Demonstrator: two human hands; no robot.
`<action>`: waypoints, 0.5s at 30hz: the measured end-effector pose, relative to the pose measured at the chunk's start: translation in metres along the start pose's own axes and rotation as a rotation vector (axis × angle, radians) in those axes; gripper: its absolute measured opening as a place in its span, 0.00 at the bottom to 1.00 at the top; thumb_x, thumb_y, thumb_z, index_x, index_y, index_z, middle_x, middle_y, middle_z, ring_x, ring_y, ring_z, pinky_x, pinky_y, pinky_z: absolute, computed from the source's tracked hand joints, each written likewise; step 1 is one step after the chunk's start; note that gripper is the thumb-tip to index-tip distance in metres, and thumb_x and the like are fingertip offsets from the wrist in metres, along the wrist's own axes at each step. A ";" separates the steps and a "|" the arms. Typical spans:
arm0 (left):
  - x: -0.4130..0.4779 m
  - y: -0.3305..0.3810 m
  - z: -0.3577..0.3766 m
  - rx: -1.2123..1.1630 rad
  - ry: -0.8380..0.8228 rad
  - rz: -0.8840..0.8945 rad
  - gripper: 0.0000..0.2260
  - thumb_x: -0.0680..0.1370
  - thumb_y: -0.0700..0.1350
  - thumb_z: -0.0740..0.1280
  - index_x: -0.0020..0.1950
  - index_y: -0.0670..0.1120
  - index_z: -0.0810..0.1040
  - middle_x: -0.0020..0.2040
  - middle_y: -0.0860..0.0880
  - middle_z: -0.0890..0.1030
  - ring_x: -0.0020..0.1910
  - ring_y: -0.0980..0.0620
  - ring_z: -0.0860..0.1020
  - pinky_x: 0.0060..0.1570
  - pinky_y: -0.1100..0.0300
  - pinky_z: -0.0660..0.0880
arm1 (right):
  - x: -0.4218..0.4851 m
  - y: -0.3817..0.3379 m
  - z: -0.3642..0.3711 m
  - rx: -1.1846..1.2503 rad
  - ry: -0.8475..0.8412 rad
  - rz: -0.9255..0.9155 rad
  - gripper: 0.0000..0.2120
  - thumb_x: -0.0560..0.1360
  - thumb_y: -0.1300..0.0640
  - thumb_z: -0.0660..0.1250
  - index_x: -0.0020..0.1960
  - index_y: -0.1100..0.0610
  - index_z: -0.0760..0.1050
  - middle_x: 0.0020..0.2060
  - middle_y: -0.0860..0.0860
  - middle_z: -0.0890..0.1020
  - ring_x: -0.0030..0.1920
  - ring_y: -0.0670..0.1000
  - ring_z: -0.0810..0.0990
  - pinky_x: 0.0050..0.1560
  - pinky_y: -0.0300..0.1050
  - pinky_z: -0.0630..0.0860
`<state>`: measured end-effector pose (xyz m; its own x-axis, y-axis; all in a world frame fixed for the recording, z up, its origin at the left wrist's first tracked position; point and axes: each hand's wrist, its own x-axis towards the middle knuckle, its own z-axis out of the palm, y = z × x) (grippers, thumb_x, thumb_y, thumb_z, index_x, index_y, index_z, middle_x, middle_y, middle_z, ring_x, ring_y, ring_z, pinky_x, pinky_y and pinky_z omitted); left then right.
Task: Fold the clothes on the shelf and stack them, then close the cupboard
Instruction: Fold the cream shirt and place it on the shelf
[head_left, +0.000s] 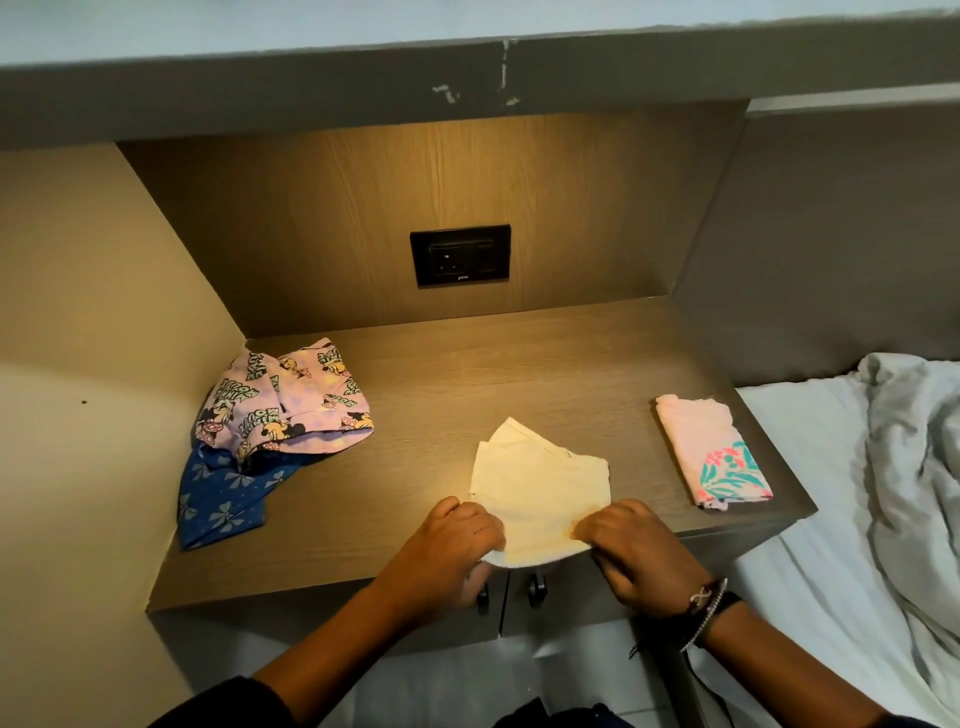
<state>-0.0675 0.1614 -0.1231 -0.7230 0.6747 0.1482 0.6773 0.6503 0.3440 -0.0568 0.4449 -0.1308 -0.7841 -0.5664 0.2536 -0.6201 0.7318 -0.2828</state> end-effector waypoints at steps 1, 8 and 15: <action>-0.002 0.004 -0.004 -0.137 0.000 -0.078 0.08 0.75 0.50 0.67 0.53 0.52 0.77 0.61 0.56 0.79 0.64 0.58 0.72 0.67 0.60 0.62 | 0.000 -0.002 -0.004 0.088 -0.004 0.047 0.08 0.73 0.54 0.63 0.52 0.49 0.75 0.45 0.47 0.83 0.45 0.48 0.80 0.46 0.45 0.75; 0.031 -0.006 -0.041 -0.931 0.095 -0.550 0.05 0.75 0.41 0.73 0.46 0.46 0.77 0.40 0.48 0.80 0.38 0.53 0.77 0.38 0.62 0.75 | 0.019 0.003 -0.017 0.619 0.025 0.446 0.10 0.73 0.46 0.65 0.42 0.52 0.79 0.35 0.48 0.82 0.36 0.43 0.79 0.39 0.43 0.74; 0.079 -0.031 -0.029 -0.963 0.281 -0.836 0.11 0.74 0.42 0.74 0.52 0.43 0.76 0.45 0.44 0.80 0.40 0.51 0.77 0.39 0.60 0.75 | 0.062 0.016 -0.007 0.577 0.020 0.734 0.11 0.76 0.56 0.66 0.35 0.49 0.73 0.33 0.47 0.78 0.37 0.49 0.76 0.36 0.43 0.70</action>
<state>-0.1498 0.1841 -0.0956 -0.9583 0.0184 -0.2851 -0.2721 0.2459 0.9303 -0.1153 0.4241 -0.1129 -0.9875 -0.0262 -0.1557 0.1091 0.5996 -0.7928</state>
